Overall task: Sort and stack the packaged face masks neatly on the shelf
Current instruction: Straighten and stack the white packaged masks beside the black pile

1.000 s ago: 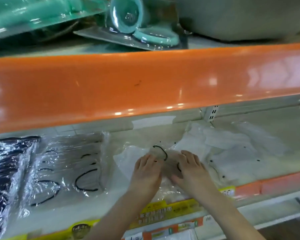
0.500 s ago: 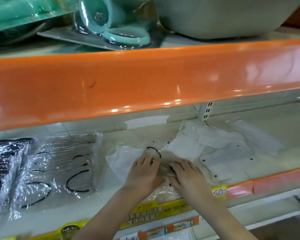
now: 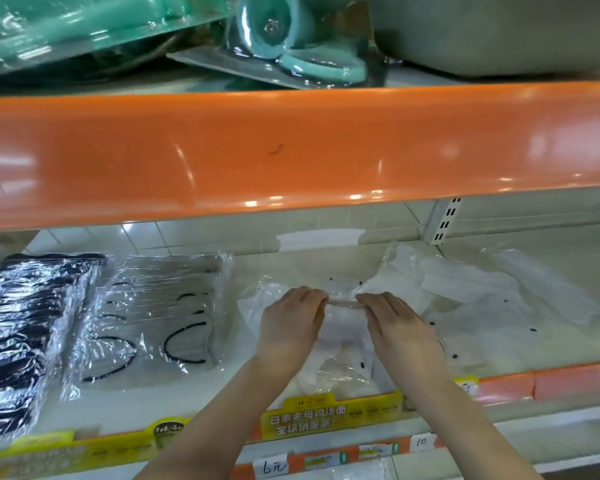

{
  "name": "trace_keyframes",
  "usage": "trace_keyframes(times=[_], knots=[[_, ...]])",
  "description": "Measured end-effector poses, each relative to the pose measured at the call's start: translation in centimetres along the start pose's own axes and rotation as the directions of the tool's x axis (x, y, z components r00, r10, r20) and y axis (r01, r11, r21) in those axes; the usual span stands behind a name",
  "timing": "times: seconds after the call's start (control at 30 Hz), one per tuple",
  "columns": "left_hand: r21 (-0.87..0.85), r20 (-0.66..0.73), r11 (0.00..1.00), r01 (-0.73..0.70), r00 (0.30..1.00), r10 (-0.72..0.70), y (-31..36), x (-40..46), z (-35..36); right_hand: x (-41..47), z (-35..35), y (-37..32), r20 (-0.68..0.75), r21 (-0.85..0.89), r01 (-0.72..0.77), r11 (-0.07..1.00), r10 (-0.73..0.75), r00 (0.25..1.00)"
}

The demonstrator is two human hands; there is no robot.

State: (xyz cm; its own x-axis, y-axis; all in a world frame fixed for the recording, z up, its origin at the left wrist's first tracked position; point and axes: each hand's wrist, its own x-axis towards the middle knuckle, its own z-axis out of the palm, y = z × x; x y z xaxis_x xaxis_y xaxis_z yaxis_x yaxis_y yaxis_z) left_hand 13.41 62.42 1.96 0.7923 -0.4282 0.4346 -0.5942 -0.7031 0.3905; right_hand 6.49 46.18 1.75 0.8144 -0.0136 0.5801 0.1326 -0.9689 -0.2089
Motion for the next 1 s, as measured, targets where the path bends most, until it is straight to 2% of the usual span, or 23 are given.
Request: trace_keyframes(times=[0.03, 0.17, 0.33, 0.53, 0.67, 0.77, 0.83, 0.9, 1.0], knots=[[0.028, -0.069, 0.999, -0.036, 0.997, 0.038, -0.6, -0.2, -0.3, 0.2, -0.2, -0.5, -0.022, 0.022, 0.013, 1.0, -0.012, 1.0], [0.125, -0.181, 0.991, -0.049, 0.981, 0.071, -2.1, -0.8, -3.0, 1.1, 0.1, -2.7, -0.035, 0.049, 0.063, 0.997, -0.061, 0.998], [0.232, -0.264, 0.972, 0.019, 0.964, 0.044, -5.7, -3.0, -6.5, 2.3, 2.0, -6.6, -0.057, 0.121, 0.086, 0.989, -0.079, 0.995], [0.277, -0.289, 0.947, 0.161, 0.954, -0.078, -11.0, -5.6, -10.1, 4.2, 4.9, -11.7, 0.087, 0.261, 0.132, 0.956, -0.159, 0.983], [0.273, -0.379, 0.955, 0.115, 0.925, -0.003, -13.4, -7.9, -12.4, 4.4, 6.1, -14.9, 0.174, 0.378, 0.192, 0.906, -0.273, 0.946], [0.316, -0.409, 0.945, 0.085, 0.911, 0.055, -14.9, -10.1, -13.2, 3.7, 7.2, -16.7, 0.157, 0.363, 0.308, 0.88, -0.383, 0.91], [0.354, -0.395, 0.932, 0.073, 0.915, 0.078, -15.8, -11.7, -13.1, 3.1, 8.2, -17.6, 0.212, 0.348, 0.334, 0.876, -0.421, 0.882], [0.382, -0.379, 0.922, 0.066, 0.921, 0.091, -16.6, -13.3, -12.8, 2.5, 9.4, -18.3, 0.28, 0.362, 0.329, 0.872, -0.439, 0.854], [0.392, -0.369, 0.917, 0.076, 0.926, 0.081, -17.3, -15.3, -12.3, 1.4, 10.5, -19.1, 0.298, 0.325, 0.319, 0.89, -0.417, 0.859]])
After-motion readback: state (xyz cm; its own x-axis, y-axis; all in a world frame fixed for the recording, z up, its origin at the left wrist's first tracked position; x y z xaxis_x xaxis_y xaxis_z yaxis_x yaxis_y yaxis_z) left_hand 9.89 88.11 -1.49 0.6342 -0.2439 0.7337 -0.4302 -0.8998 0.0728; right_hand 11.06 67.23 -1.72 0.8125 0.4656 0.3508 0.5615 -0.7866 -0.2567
